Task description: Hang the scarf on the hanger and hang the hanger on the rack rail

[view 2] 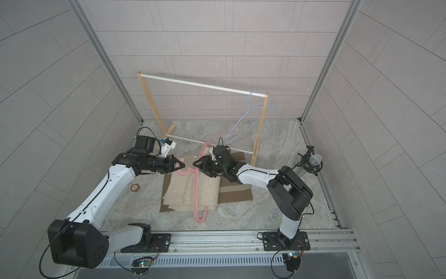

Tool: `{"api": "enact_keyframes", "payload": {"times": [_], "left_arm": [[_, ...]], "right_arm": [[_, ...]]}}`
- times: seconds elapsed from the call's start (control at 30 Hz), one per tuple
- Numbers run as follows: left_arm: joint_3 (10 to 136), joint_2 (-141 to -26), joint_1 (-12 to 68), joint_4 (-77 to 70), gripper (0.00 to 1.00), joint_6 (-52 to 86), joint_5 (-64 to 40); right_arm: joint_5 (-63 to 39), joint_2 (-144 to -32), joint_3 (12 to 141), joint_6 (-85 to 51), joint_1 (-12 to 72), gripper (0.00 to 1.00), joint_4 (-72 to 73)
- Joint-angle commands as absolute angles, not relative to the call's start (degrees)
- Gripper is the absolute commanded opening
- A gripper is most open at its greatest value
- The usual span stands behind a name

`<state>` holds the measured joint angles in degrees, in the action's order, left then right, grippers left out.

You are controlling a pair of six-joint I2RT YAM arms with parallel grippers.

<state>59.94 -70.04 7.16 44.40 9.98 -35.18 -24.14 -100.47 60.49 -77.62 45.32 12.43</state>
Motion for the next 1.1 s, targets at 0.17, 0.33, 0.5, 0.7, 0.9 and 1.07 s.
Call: {"api": "enact_keyframes", "payload": {"times": [0.17,0.33,0.5,0.7,0.9,1.07], "left_arm": [[61.31,-68.95,7.63,45.17,0.01,5.4,-37.11],[63.04,-67.76,7.59,47.95,0.11,5.85,-30.55],[63.72,-65.47,5.52,48.84,0.36,11.42,-26.27],[59.33,-64.2,-0.4,45.93,0.64,17.61,-26.02],[55.89,-73.22,-0.61,44.6,0.66,15.6,-37.46],[56.14,-81.58,4.37,44.58,0.66,12.92,-38.09]], "right_arm": [[-24.83,-100.68,60.69,-76.88,46.28,0.23,9.54],[-25.69,-98.73,59.22,-75.23,45.53,0.08,8.84],[-28.88,-96.94,57.95,-72.49,43.61,0.05,9.39],[-32.98,-95.89,56.65,-70.42,41.22,0.04,11.06],[-35.65,-96.34,56.06,-70.36,40.63,0.03,13.13],[-36.29,-96.48,55.52,-70.73,40.43,0.03,14.14]]}}
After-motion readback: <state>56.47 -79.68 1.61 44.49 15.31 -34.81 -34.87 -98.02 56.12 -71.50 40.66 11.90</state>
